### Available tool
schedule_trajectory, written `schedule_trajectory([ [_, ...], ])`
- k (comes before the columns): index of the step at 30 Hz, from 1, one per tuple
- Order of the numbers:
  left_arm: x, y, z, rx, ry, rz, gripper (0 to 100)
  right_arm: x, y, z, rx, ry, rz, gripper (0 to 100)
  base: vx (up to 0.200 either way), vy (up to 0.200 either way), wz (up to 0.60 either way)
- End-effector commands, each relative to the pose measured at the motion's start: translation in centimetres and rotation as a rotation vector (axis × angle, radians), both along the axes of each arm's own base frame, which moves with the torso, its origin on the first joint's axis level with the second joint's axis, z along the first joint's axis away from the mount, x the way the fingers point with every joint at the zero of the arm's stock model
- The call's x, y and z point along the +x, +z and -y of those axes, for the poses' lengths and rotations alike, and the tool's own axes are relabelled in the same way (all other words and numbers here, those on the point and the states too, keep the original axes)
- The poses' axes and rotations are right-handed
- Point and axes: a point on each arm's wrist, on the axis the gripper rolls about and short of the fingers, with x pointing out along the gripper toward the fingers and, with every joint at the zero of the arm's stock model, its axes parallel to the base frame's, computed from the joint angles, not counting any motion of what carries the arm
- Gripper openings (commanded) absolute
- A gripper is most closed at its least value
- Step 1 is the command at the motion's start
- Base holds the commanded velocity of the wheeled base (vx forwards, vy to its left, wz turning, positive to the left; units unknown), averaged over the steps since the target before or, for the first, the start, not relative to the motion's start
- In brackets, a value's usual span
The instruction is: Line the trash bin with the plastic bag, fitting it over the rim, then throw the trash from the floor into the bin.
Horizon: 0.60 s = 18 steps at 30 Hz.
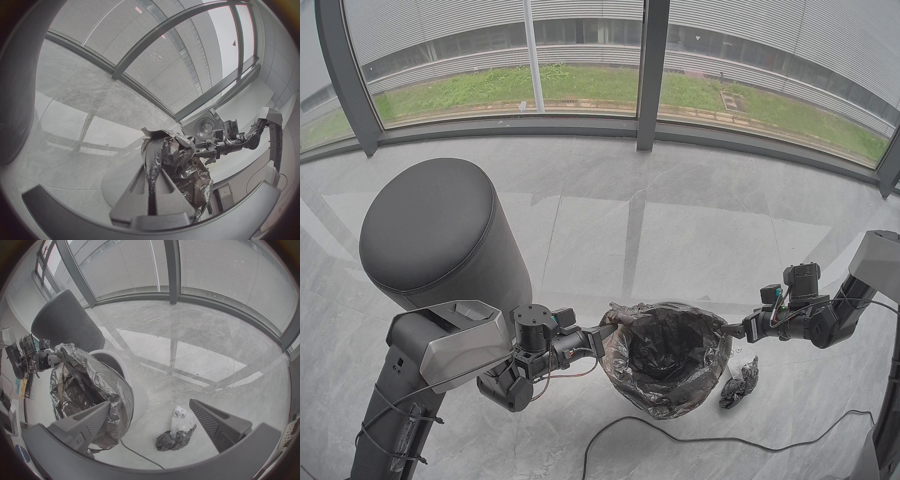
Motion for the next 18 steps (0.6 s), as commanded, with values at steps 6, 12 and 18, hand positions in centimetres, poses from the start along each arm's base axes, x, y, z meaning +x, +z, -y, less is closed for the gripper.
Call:
schedule_trajectory([
  [6,1.0,-0.9,0.6,0.013,-0.003,-0.026,0,1.1,0.4,0.7,-0.004,-0.024,0.036,100,0.0,0.0,0.0],
  [12,1.5,-0.8,0.7,0.018,-0.001,-0.04,100,0.7,1.4,0.2,-0.002,-0.006,0.059,100,0.0,0.0,0.0],
  [18,1.8,-1.1,0.9,0.017,0.007,-0.034,100,0.5,1.8,-2.4,0.0,0.065,0.072,100,0.0,0.0,0.0],
])
